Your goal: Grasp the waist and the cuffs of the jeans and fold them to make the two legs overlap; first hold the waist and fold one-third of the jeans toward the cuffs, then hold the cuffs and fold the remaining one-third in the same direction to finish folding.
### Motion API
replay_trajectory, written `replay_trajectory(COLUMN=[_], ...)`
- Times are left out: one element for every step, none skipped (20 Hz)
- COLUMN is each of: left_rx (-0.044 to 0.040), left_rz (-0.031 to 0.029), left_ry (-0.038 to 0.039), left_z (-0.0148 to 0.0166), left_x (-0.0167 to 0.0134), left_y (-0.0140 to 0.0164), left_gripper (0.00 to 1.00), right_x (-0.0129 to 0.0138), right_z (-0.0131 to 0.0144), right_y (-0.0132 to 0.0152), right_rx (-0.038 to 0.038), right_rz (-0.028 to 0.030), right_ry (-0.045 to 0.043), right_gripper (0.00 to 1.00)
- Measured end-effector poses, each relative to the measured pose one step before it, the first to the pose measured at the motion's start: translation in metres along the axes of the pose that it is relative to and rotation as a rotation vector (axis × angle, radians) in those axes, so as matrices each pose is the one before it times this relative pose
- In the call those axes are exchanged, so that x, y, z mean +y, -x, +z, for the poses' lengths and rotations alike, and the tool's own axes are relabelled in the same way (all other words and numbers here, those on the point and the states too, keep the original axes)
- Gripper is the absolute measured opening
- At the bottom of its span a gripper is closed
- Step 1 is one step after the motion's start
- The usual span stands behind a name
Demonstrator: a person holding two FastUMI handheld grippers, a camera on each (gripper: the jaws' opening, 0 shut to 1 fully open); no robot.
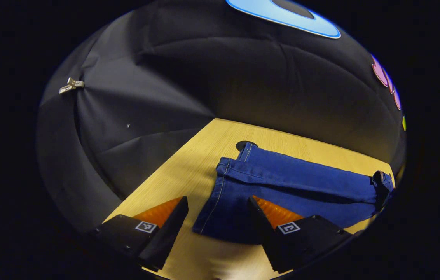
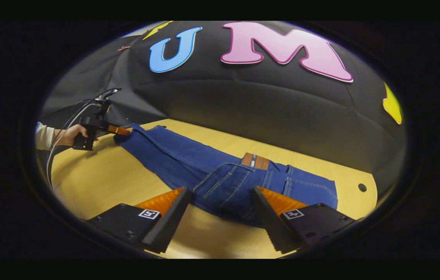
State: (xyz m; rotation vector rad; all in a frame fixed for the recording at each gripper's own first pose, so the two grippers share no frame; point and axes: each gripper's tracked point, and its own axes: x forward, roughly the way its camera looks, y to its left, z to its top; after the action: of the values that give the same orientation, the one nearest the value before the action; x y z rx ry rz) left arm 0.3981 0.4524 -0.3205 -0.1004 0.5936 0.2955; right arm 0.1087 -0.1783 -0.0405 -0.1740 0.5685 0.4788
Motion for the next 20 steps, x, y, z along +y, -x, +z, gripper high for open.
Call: replay_trajectory(left_rx=[0.01937, 0.01995, 0.00176, -0.00535, 0.00298, 0.00187, 0.01452, 0.00646, -0.00191, 0.0011, 0.00157, -0.00245, -0.00384, 0.00038, 0.00013, -0.00472, -0.01323, -0.00154, -0.00712, -0.00806], left_rz=[-0.01209, -0.00492, 0.00406, -0.00182, 0.00457, -0.01031, -0.00099, -0.01024, -0.01658, -0.01891, -0.02174, -0.03106, -0.02299, -0.00751, -0.00759, -0.01177, -0.01114, -0.00402, -0.00107, 0.00307], left_ry=[0.01232, 0.01019, -0.00428, -0.00188, -0.00641, -0.02264, -0.03197, -0.04682, -0.01389, 0.00456, 0.00604, -0.00095, -0.01408, -0.01875, -0.01236, -0.00261, -0.00505, -0.0152, -0.01497, -0.01032], left_z=[-0.00399, -0.0023, 0.0001, 0.00084, -0.00241, -0.00148, -0.00122, -0.00099, 0.00169, -0.00144, 0.00062, -0.00129, -0.0008, -0.0004, 0.0016, -0.00126, 0.00234, 0.00107, 0.00401, -0.00106], left_x=[0.00276, 0.00165, 0.00237, -0.00286, -0.00197, -0.00255, -0.00471, -0.00287, -0.00349, -0.00116, -0.00369, -0.00429, -0.00543, -0.00297, -0.00192, -0.00035, -0.00148, -0.00159, -0.00021, 0.00068], left_y=[-0.00322, 0.0012, 0.00139, -0.00254, 0.00183, 0.00061, 0.00264, -0.00744, -0.00352, 0.00003, -0.00096, -0.00035, -0.00333, 0.00136, -0.00168, 0.00156, 0.00082, -0.00189, 0.00079, -0.00033], left_gripper=[0.96, 0.96, 0.97, 0.99, 1.0, 1.0, 0.99, 0.98, 0.96, 0.83, 0.77, 0.74, 0.63, 0.51, 0.4, 0.39, 0.34, 0.31, 0.22, 0.13], right_x=[-0.00296, -0.00381, -0.00454, -0.0066, -0.00604, -0.00656, -0.00489, -0.00546, -0.00476, -0.00535, -0.00449, -0.00366, -0.00134, -0.00244, -0.00174, -0.0006, -0.00114, -0.00042, 0.00002, -0.0007], right_z=[-0.00028, -0.00161, -0.00022, 0.00164, 0.00074, 0.00049, 0.00103, 0.00105, 0.00093, -0.00044, -0.00193, -0.00058, -0.0008, 0.00007, -0.00103, -0.0019, -0.00016, -0.00038, 0.00083, 0.00105], right_y=[0.0051, 0.00389, 0.00424, 0.00406, 0.00297, 0.00302, 0.00212, 0.00104, 0.00046, 0.00022, -0.00012, -0.00053, -0.0005, 0.00223, 0.00055, 0.00141, 0.00075, 0.00098, 0.00098, 0.00157], right_rx=[0.00117, 0.00109, 0.00074, -0.00535, -0.00347, -0.00125, -0.00126, -0.0022, -0.00229, 0.00076, 0.00425, 0.00169, -0.001, -0.00174, 0.00042, 0.00179, 0.00205, -0.00001, -0.00245, -0.00446], right_rz=[-0.00488, -0.00775, -0.01159, -0.01843, -0.01697, -0.01372, -0.01061, -0.0101, -0.01114, -0.01171, -0.01253, -0.01108, -0.00454, -0.00181, -0.0029, -0.00512, -0.0029, 0.0011, 0.0028, -0.00033], right_ry=[-0.0159, -0.01632, -0.01425, -0.01676, -0.02405, -0.03391, -0.04165, -0.04388, -0.03858, -0.03023, -0.01964, -0.01388, -0.00729, -0.00086, 0.00791, 0.01241, 0.00925, 0.00451, 0.00403, 0.00713], right_gripper=[0.98, 0.97, 0.97, 0.98, 0.98, 0.97, 0.97, 0.97, 0.97, 0.96, 0.96, 0.95, 0.99, 0.98, 0.98, 0.98, 0.98, 0.98, 0.98, 0.98])
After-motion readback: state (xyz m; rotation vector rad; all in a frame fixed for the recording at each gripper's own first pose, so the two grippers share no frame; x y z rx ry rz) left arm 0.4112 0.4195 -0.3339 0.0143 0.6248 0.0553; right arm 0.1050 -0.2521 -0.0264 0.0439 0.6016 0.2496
